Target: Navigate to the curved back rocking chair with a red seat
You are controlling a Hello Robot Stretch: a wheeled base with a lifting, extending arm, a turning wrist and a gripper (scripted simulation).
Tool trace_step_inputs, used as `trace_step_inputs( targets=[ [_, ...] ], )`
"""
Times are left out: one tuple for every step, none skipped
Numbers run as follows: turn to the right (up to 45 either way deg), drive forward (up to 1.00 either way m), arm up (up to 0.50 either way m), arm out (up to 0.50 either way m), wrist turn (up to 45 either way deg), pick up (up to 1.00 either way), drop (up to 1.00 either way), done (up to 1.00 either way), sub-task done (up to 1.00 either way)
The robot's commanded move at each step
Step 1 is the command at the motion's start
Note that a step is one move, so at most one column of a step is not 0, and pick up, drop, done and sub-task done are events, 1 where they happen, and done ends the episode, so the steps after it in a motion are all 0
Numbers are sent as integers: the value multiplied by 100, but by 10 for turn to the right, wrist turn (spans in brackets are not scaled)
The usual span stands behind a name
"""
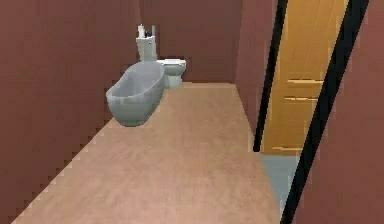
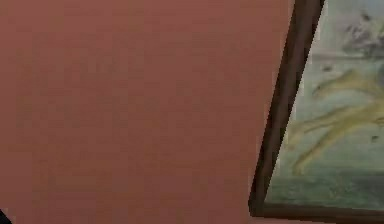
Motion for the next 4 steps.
trace_step_inputs(
  targets=[
    [0,100,0,0,0,0,0,0,0],
    [0,35,0,0,0,0,0,0,0],
    [450,0,0,0,0,0,0,0,0],
    [360,0,0,0,0,0,0,0,0]
  ],
)
